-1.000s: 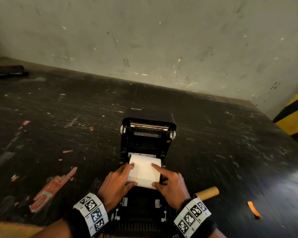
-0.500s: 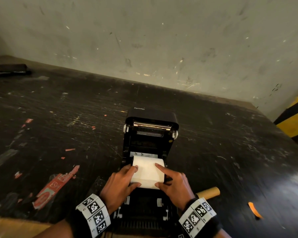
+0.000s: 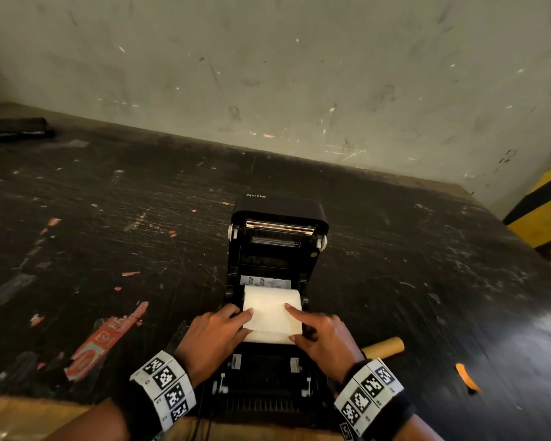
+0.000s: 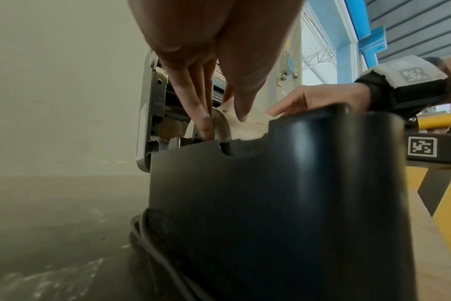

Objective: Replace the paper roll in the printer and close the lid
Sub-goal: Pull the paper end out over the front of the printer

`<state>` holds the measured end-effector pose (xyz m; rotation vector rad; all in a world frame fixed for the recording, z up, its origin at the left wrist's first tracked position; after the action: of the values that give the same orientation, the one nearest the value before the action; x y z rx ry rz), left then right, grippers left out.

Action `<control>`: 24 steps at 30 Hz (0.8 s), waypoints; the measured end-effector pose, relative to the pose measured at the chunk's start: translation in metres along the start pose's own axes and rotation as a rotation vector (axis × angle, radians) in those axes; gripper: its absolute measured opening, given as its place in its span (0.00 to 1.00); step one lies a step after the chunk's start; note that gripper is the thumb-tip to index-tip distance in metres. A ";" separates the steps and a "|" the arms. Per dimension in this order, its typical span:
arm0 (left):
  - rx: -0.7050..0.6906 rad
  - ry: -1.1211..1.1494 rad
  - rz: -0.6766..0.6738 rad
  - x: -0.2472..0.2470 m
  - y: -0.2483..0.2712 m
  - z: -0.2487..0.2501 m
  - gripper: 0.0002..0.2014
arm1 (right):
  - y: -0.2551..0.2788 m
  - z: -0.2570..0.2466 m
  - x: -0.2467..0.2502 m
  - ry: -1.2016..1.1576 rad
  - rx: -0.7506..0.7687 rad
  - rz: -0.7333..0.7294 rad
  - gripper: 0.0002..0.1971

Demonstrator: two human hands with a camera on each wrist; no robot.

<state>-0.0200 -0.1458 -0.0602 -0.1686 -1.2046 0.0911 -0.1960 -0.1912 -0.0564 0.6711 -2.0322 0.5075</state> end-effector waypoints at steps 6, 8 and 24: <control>-0.118 -0.033 0.057 0.008 0.002 0.007 0.17 | 0.003 0.002 0.002 -0.082 -0.003 0.036 0.28; -0.144 0.001 0.065 0.009 0.004 0.007 0.17 | 0.004 0.007 0.001 -0.171 -0.013 0.067 0.27; 0.008 0.487 -0.090 0.002 0.004 -0.005 0.17 | 0.009 0.001 0.000 -0.393 -0.070 0.192 0.24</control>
<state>-0.0146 -0.1423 -0.0607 -0.1201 -0.7245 -0.0249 -0.2019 -0.1851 -0.0575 0.5690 -2.4893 0.4367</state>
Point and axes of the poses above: each hand's wrist, its own y-axis away from the middle knuckle, its own x-axis out of the back of the hand, z = x × y, the point moved 8 cm from there along -y, towards the middle knuckle, and after that the axes turned 11 degrees about x, right-handed, at the moved point
